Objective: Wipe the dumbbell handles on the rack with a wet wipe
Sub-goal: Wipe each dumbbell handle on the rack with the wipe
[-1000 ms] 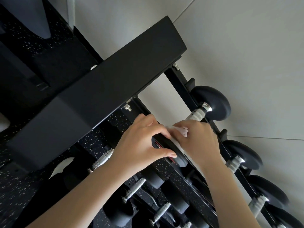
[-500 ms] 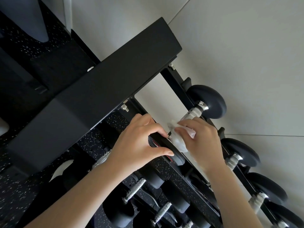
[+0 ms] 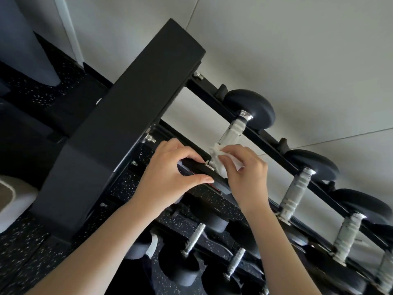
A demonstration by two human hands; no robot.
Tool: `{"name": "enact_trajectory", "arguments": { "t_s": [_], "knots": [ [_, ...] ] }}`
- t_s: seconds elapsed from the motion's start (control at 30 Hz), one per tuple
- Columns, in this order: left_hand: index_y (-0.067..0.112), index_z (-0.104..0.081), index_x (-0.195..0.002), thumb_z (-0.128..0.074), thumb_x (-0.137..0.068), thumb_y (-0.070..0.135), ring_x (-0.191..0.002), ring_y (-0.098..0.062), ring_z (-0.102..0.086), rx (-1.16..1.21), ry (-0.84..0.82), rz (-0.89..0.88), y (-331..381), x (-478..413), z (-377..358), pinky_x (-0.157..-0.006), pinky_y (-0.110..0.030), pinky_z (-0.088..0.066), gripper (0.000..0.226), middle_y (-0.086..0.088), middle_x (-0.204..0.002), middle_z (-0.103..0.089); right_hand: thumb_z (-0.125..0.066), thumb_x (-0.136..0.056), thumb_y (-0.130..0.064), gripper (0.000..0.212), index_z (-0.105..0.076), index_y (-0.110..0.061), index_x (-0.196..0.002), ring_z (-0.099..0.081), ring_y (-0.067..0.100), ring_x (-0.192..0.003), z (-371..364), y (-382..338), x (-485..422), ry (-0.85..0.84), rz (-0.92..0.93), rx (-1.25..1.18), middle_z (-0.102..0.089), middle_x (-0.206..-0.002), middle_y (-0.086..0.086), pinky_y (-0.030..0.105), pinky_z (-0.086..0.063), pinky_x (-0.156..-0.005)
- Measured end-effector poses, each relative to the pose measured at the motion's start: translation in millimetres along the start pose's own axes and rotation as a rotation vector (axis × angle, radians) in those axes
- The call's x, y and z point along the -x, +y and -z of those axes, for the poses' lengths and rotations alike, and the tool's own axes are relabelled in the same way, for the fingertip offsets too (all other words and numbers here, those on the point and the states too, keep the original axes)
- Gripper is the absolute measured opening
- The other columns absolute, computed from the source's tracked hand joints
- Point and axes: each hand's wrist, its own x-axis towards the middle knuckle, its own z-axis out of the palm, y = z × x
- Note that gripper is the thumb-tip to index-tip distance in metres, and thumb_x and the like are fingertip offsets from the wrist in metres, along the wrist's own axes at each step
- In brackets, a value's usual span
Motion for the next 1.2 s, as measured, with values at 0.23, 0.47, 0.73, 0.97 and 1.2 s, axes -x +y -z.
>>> {"name": "enact_trajectory", "arguments": {
  "t_s": [0.23,0.47,0.73,0.97,1.2],
  "knots": [
    [0.033,-0.069,-0.083,-0.079,-0.059,0.042,-0.098,-0.010,-0.054,0.000,-0.026,0.011,6,0,2,-0.082,-0.024,-0.044,0.028,0.010,-0.091,-0.057,-0.065,-0.083,-0.004,0.014,-0.066,-0.017,-0.088,-0.056,-0.002,-0.072,2,6,-8,0.112,-0.196,-0.215,-0.066,-0.085,0.000,0.005,-0.040,-0.069],
    [0.028,-0.066,-0.090,-0.075,-0.064,0.045,-0.099,-0.006,-0.052,-0.179,-0.116,-0.048,20,-2,8,-0.085,-0.020,-0.040,0.033,0.015,-0.097,-0.055,-0.065,-0.084,-0.006,0.008,-0.067,-0.013,-0.087,-0.053,-0.011,-0.069,17,5,4,0.146,-0.256,-0.268,-0.064,-0.082,-0.006,0.001,-0.037,-0.066],
    [0.018,-0.065,-0.107,-0.064,-0.075,0.052,-0.098,-0.014,-0.047,-0.484,-0.169,-0.343,61,0,-17,-0.089,-0.035,-0.041,0.046,0.006,-0.102,-0.054,-0.064,-0.086,-0.011,0.009,-0.066,-0.020,-0.087,-0.048,-0.003,-0.059,84,27,45,0.305,-0.432,-0.295,-0.062,-0.078,-0.010,0.008,-0.037,-0.058],
    [0.019,-0.063,-0.111,-0.067,-0.078,0.042,-0.101,-0.010,-0.049,-0.437,-0.319,-0.403,95,22,-96,-0.092,-0.029,-0.041,0.040,0.008,-0.103,-0.054,-0.065,-0.086,-0.014,0.008,-0.065,-0.022,-0.087,-0.045,0.002,-0.056,145,82,97,0.489,-0.582,-0.275,-0.061,-0.072,-0.005,0.008,-0.038,-0.053],
    [0.023,-0.057,-0.122,-0.072,-0.077,0.040,-0.112,-0.004,-0.043,-0.452,-0.359,-0.246,93,39,-167,-0.092,-0.014,-0.028,0.051,0.012,-0.115,-0.049,-0.064,-0.086,-0.012,0.011,-0.066,-0.022,-0.088,-0.048,0.002,-0.056,166,154,113,0.444,-0.603,-0.275,-0.063,-0.074,-0.009,0.008,-0.038,-0.053]
  ]
}}
